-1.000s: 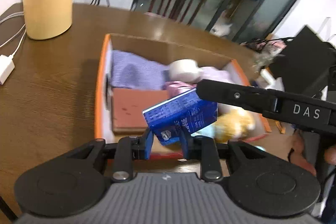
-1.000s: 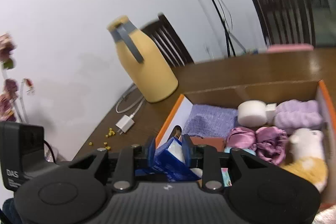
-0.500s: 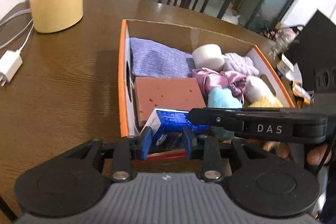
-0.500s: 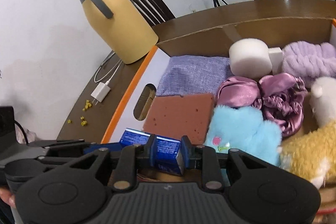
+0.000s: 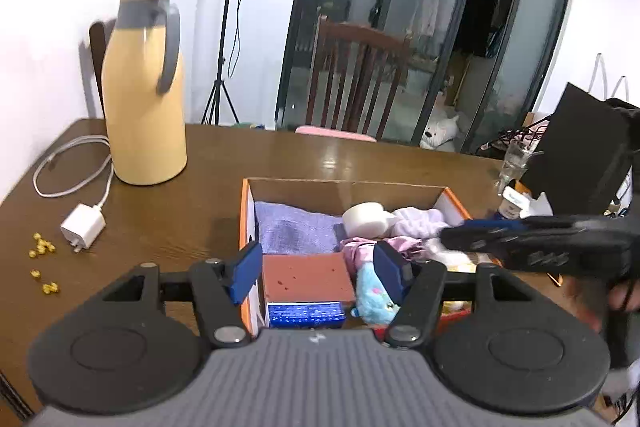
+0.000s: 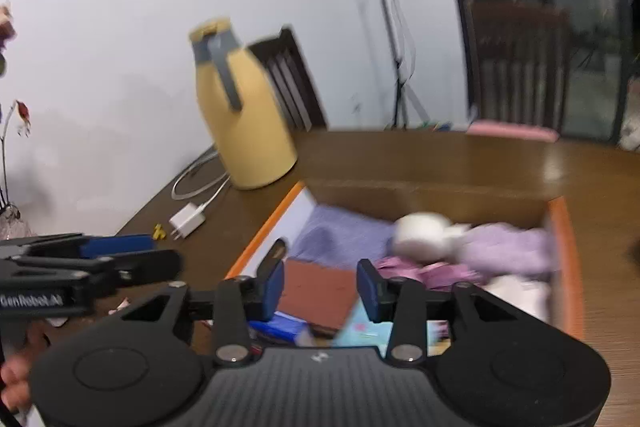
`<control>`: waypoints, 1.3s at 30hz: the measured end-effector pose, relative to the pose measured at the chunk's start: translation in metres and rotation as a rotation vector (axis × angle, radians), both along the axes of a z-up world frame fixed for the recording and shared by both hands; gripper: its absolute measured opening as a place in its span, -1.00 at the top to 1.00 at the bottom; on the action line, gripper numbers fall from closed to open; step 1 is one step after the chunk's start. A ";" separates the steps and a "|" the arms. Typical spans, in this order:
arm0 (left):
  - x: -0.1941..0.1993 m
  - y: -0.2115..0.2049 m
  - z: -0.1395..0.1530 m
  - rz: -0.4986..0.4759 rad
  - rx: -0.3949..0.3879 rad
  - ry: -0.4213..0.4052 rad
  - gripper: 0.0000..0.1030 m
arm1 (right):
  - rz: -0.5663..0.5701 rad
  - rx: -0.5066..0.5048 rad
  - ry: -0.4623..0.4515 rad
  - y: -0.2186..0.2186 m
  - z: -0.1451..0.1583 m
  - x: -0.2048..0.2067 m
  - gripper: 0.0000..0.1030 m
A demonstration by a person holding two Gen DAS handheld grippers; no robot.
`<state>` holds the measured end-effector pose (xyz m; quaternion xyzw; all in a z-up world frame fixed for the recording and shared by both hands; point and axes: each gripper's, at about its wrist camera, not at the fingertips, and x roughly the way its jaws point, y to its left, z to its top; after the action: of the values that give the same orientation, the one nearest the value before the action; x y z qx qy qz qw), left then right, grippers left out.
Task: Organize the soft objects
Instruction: 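Open both grippers and withdraw them from the box, then grasp the wrapped snack with the left gripper while the right grasps the clear bag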
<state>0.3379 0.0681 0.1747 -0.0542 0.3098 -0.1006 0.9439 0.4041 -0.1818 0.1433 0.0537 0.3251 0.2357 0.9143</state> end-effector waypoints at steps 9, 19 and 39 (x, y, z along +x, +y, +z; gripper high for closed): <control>-0.062 -0.014 0.032 0.007 0.035 -0.114 -0.46 | -0.137 -0.047 -0.073 -0.081 0.036 -0.060 0.06; -0.195 -0.027 -0.033 0.133 0.080 -0.448 -0.83 | -0.134 -0.148 -0.518 -0.082 -0.018 -0.209 -0.60; -0.266 -0.063 -0.122 0.055 0.203 -0.414 -1.00 | -0.298 -0.030 -0.374 -0.114 -0.119 -0.302 -0.83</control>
<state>0.0723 0.0052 0.0526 0.0545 0.1166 -0.0520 0.9903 0.1020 -0.2954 0.0246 0.0427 0.1424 0.0992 0.9839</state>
